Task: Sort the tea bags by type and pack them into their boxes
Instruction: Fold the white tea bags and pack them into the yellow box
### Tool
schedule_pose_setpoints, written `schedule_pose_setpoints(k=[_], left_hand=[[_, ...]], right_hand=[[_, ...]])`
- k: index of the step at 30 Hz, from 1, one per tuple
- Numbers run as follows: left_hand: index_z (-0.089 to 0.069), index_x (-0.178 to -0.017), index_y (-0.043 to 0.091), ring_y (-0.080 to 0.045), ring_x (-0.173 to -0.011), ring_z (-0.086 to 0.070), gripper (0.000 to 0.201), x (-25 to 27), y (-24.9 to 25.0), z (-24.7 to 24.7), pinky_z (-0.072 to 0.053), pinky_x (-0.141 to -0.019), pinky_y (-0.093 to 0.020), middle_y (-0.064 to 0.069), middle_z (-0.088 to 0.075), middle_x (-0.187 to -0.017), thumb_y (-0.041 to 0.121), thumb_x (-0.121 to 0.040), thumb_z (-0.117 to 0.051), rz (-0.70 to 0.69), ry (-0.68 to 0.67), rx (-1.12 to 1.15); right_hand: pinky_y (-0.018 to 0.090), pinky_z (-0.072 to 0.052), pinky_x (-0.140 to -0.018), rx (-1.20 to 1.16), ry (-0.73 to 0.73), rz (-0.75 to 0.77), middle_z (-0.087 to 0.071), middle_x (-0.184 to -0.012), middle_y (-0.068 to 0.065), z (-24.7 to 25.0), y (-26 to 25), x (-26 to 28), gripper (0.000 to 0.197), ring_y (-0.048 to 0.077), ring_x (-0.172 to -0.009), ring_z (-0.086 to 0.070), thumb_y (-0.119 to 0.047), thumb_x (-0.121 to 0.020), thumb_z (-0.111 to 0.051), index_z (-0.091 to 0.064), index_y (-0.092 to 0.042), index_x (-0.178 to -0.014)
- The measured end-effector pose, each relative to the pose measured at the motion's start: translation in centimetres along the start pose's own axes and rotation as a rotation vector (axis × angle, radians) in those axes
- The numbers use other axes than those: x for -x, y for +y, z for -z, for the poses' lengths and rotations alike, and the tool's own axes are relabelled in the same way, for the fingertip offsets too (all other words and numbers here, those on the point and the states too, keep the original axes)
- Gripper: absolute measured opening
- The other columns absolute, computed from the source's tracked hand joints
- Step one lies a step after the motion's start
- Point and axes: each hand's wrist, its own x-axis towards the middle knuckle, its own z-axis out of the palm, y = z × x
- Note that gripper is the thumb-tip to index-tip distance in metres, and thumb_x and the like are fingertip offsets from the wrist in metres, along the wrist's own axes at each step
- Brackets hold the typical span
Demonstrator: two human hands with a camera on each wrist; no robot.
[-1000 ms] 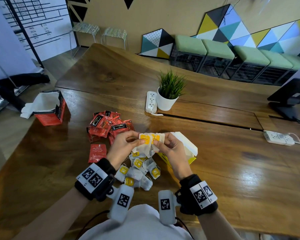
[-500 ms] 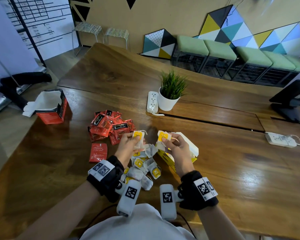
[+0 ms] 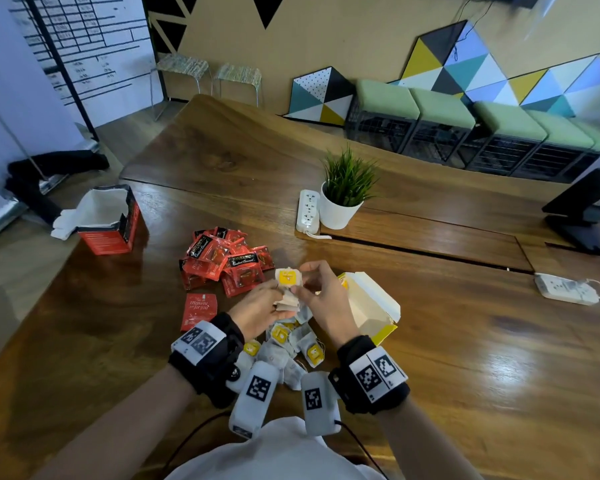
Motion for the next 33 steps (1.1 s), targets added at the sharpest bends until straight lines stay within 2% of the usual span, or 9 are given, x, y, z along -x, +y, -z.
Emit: schedule_pose_setpoints(k=[6, 10, 14, 16, 19, 22, 25, 28, 33], left_hand=[[-0.061, -0.099, 0.01, -0.017, -0.085, -0.061, 0.021, 0.1, 0.3, 0.1, -0.047, -0.087, -0.032, -0.005, -0.066, -0.086, 0.014, -0.098, -0.04, 0.035, -0.066, 0.01], [-0.057, -0.109, 0.002, -0.021, -0.095, -0.06, 0.025, 0.2, 0.0, 0.5, -0.042, -0.099, -0.041, -0.011, -0.064, -0.098, -0.006, -0.092, -0.041, 0.01, -0.137, -0.072], [-0.058, -0.103, 0.004, -0.025, -0.101, -0.056, 0.026, 0.2, -0.3, 0.6, -0.04, -0.101, -0.04, -0.014, -0.06, -0.102, -0.009, -0.092, -0.038, 0.021, -0.138, -0.075], [-0.058, -0.102, 0.005, -0.026, -0.101, -0.056, 0.029, 0.3, -0.3, 0.8, -0.04, -0.1, -0.039, -0.015, -0.06, -0.104, -0.01, -0.093, -0.036, 0.025, -0.137, -0.067], [-0.059, -0.102, 0.006, -0.026, -0.101, -0.057, 0.03, 0.4, -0.1, 1.1, -0.041, -0.1, -0.039, -0.014, -0.062, -0.102, -0.01, -0.093, -0.035, 0.036, -0.14, -0.068], [-0.06, -0.101, 0.007, -0.021, -0.099, -0.058, 0.032, 0.7, 0.3, 1.0, -0.04, -0.101, -0.039, -0.01, -0.063, -0.099, -0.01, -0.092, -0.035, 0.042, -0.168, -0.09], [-0.061, -0.103, 0.009, -0.018, -0.099, -0.061, 0.032, 0.9, 0.4, 1.0, -0.042, -0.1, -0.036, -0.006, -0.067, -0.102, -0.009, -0.092, -0.037, 0.053, -0.188, -0.102], [-0.059, -0.105, 0.01, -0.017, -0.101, -0.06, 0.031, 1.1, 0.3, 1.0, -0.043, -0.098, -0.032, -0.006, -0.064, -0.105, -0.008, -0.093, -0.037, 0.06, -0.198, -0.126], [-0.052, -0.117, 0.008, -0.015, -0.099, -0.058, 0.035, 1.1, 0.2, 0.9, -0.046, -0.088, -0.025, -0.006, -0.061, -0.106, -0.01, -0.093, -0.034, 0.034, -0.176, -0.233]], right_hand=[[0.026, -0.049, -0.071, 0.155, -0.014, 0.149, -0.063, -0.093, 0.005, 0.1, 0.3, 0.1, 0.018, 0.016, -0.084, -0.059, -0.01, -0.083, -0.065, -0.056, -0.01, -0.098], [0.02, -0.041, -0.07, 0.32, -0.018, 0.215, -0.059, -0.095, 0.009, 0.3, 0.3, -0.2, 0.008, 0.023, -0.081, -0.06, -0.009, -0.084, -0.064, -0.065, -0.005, -0.091], [0.023, -0.043, -0.074, 0.318, 0.01, 0.238, -0.06, -0.094, 0.006, 0.5, 0.6, -0.3, 0.003, 0.02, -0.083, -0.058, -0.009, -0.084, -0.063, -0.066, -0.007, -0.084], [0.016, -0.04, -0.071, 0.271, 0.044, 0.27, -0.061, -0.091, 0.006, 0.9, 0.8, -0.3, 0.003, 0.019, -0.082, -0.057, -0.005, -0.083, -0.063, -0.065, -0.006, -0.082], [0.011, -0.039, -0.067, 0.279, -0.028, 0.325, -0.061, -0.089, 0.005, 1.1, 1.1, 0.2, 0.001, 0.015, -0.079, -0.055, -0.008, -0.086, -0.061, -0.062, -0.009, -0.087], [0.028, -0.046, -0.072, 0.342, -0.164, 0.342, -0.06, -0.091, 0.002, 1.0, 1.8, 0.8, 0.015, 0.014, -0.084, -0.053, -0.02, -0.088, -0.062, -0.059, -0.015, -0.102], [0.028, -0.044, -0.076, 0.403, -0.237, 0.383, -0.061, -0.1, -0.001, 1.3, 1.8, 1.1, 0.038, 0.014, -0.091, -0.051, -0.022, -0.085, -0.065, -0.051, -0.021, -0.12], [0.028, -0.046, -0.075, 0.439, -0.236, 0.38, -0.063, -0.098, 0.001, 1.5, 1.5, 1.1, 0.037, 0.015, -0.088, -0.054, -0.014, -0.085, -0.063, -0.052, -0.02, -0.12], [0.008, -0.04, -0.066, 0.323, -0.152, 0.33, -0.067, -0.09, 0.003, 1.9, 1.7, 0.6, 0.028, 0.008, -0.078, -0.058, -0.005, -0.086, -0.058, -0.056, -0.018, -0.111]])
